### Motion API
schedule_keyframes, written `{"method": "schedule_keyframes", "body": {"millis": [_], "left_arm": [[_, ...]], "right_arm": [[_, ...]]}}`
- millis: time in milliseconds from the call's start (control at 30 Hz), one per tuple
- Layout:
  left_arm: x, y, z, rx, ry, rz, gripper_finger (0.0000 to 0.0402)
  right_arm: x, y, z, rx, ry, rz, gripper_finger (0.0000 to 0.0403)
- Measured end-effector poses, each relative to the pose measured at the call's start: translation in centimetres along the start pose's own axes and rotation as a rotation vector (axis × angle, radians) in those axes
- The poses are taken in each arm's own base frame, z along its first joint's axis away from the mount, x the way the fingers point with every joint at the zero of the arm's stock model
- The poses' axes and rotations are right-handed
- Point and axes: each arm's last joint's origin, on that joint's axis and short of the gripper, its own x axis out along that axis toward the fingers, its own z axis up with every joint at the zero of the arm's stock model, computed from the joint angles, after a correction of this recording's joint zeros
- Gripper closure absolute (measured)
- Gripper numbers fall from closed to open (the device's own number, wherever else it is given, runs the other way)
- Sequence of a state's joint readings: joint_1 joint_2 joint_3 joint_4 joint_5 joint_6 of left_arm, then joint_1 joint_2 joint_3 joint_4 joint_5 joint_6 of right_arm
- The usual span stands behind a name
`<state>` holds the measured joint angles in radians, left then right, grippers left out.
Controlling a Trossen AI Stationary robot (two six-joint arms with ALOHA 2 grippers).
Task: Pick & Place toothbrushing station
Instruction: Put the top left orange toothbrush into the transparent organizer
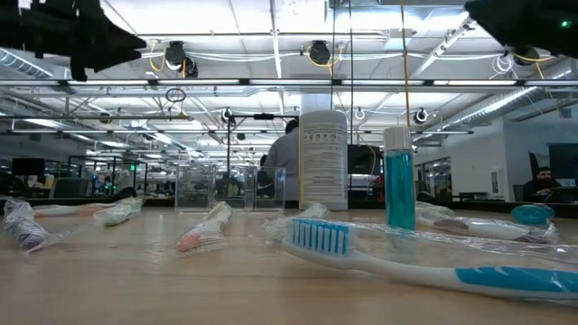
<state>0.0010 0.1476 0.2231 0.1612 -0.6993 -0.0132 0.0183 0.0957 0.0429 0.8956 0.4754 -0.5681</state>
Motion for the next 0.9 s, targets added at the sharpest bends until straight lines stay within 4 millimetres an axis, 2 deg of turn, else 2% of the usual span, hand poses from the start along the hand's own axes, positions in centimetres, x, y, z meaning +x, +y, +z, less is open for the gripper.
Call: {"method": "schedule_keyframes", "body": {"millis": [133, 267, 400, 533, 733, 900], "left_arm": [[0.9, 0.0, 1.5, 0.036, 0.185, 0.106, 0.0245], [2.0, -0.2, 3.2, 0.041, 0.304, 0.204, 0.0245], [3.4, -0.5, 3.3, 0.028, 0.405, 0.259, 0.0245], [4.5, -0.6, 1.7, -0.068, 0.607, 0.265, 0.0245], [5.1, 0.2, -2.1, -0.150, 0.952, 0.449, 0.0245], [5.9, 0.7, -4.2, -0.170, 1.078, 0.622, 0.0245]], "right_arm": [[0.7, 0.4, 0.0, -0.064, -0.102, 0.098, 0.0252], [2.4, 0.8, -0.7, -0.104, -0.002, 0.078, 0.0252], [4.4, 1.5, -1.4, -0.079, 0.084, 0.084, 0.0252], [5.0, 2.2, -3.4, -0.089, 0.180, 0.103, 0.0252], [5.6, 2.3, -3.9, -0.018, 0.152, 0.062, 0.0252], [5.7, 2.1, -3.7, -0.002, 0.128, 0.046, 0.0252]]}}
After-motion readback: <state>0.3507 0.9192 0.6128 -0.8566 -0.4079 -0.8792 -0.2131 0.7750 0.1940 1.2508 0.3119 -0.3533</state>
